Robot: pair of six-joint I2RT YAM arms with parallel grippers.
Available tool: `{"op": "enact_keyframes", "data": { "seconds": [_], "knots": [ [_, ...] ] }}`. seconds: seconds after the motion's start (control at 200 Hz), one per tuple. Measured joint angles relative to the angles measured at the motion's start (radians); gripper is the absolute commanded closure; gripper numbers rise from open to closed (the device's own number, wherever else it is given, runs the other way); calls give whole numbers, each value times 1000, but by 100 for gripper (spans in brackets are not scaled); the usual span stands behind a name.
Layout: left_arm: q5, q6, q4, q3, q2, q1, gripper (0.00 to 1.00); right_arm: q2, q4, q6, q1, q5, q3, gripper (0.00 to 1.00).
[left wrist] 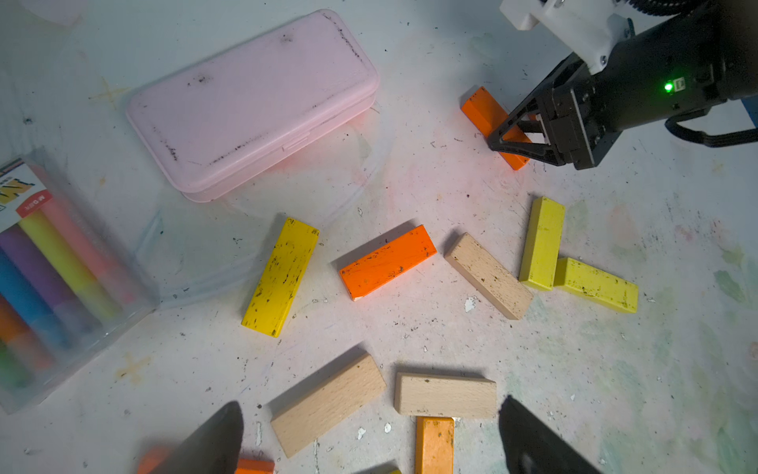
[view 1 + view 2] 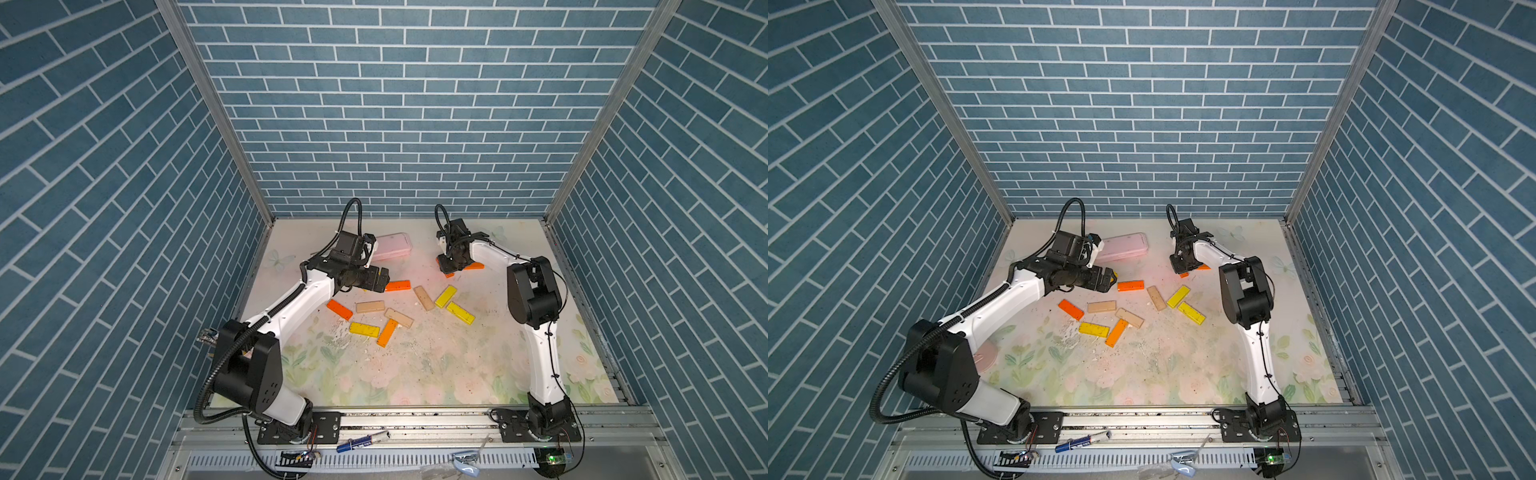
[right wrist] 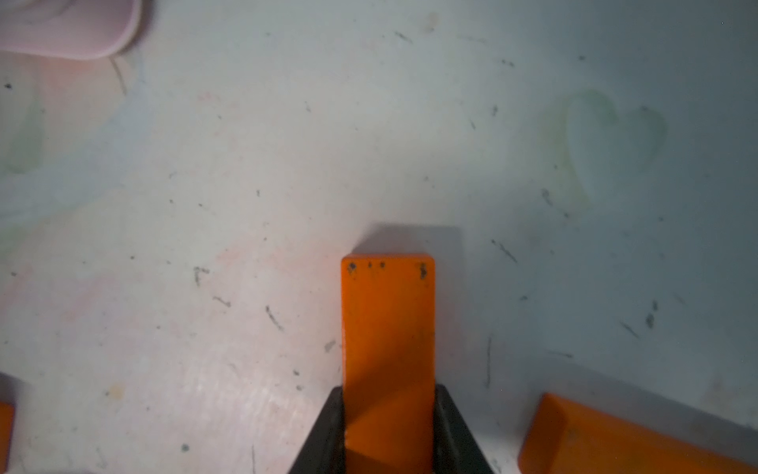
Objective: Assemble the number 6 with building blocks
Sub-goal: Assemble the building block at the center of the board.
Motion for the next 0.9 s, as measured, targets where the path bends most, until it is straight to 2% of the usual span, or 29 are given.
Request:
{"op": "enact_keyframes", "data": {
  "seconds": [0.235, 0.895],
  "knots": [
    [2, -2, 0, 0, 0, 0, 2, -55, 63, 81, 0, 40, -100, 73],
    [21, -7, 5, 0, 1, 0, 2, -102, 83, 181, 1, 118, -175, 75]
  ]
}}
